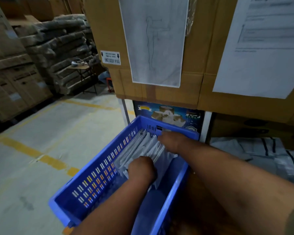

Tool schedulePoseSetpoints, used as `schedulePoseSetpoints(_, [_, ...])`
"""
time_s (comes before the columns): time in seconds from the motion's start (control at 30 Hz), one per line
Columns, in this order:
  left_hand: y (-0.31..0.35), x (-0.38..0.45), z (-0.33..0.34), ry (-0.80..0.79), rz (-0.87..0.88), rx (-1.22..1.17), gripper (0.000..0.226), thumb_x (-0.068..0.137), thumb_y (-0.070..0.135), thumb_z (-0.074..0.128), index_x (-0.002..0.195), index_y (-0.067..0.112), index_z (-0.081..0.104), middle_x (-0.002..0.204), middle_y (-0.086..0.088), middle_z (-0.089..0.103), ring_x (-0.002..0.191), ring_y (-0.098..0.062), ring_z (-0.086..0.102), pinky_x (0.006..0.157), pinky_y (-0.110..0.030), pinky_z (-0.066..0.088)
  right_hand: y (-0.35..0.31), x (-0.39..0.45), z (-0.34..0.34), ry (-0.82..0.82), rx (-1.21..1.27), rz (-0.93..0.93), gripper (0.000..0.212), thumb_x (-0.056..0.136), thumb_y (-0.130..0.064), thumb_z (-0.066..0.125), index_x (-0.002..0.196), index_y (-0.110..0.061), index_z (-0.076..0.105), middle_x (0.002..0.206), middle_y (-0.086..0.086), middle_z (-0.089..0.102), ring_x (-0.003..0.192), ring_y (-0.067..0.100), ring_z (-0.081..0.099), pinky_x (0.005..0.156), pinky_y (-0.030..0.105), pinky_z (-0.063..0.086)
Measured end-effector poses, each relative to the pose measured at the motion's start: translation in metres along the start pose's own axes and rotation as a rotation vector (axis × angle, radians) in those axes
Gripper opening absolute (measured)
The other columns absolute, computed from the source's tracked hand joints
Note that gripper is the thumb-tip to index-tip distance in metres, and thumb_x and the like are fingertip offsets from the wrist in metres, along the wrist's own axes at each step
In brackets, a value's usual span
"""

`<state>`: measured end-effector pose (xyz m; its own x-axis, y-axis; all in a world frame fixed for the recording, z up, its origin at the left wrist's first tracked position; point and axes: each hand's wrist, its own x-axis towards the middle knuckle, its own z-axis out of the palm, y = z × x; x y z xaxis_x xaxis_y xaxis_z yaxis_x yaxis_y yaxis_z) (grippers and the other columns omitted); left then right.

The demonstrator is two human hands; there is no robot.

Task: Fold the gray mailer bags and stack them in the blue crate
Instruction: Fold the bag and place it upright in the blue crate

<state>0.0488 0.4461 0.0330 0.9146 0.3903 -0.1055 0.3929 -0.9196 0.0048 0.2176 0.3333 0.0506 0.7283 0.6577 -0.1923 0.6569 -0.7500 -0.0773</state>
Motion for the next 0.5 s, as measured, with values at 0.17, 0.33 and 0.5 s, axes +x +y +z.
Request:
schedulePoseSetpoints(0.17, [-0.004, -0.004, 0.000, 0.050, 0.009, 0.020, 0.031, 0.095, 0.038, 0.062, 0.110, 0.013, 0.073, 0.116, -0.009, 0.073, 0.108, -0.032, 0.071, 0.082, -0.035, 0.056, -0.011, 0.005, 0.003, -0.001, 0.149, 0.075, 0.032, 0.106, -0.029, 0.046, 0.119, -0.013, 0.071, 0.115, 0.012, 0.069, 0.109, 0.035, 0.066, 0.091, 0.043, 0.052])
schedulePoseSetpoints(0.33, [-0.009, 0.006, 0.006, 0.032, -0.042, 0.024, 0.033, 0.096, 0.039, 0.060, 0.113, 0.014, 0.073, 0.117, -0.008, 0.073, 0.109, -0.031, 0.072, 0.082, -0.035, 0.056, -0.018, 0.028, 0.000, 0.058, 0.207, 0.103, 0.023, 0.095, -0.047, 0.064, 0.096, -0.024, 0.068, 0.097, 0.005, 0.070, 0.084, 0.023, 0.067, 0.070, 0.034, 0.051])
schedulePoseSetpoints(0.5, [-0.018, 0.015, 0.004, 0.016, -0.070, -0.003, 0.032, 0.095, 0.036, 0.061, 0.113, 0.013, 0.074, 0.118, -0.008, 0.074, 0.110, -0.031, 0.072, 0.085, -0.036, 0.058, -0.026, 0.046, -0.007, 0.034, 0.194, 0.045, 0.023, 0.102, -0.037, 0.060, 0.085, -0.022, 0.062, 0.088, 0.002, 0.064, 0.088, 0.026, 0.066, 0.078, 0.035, 0.053])
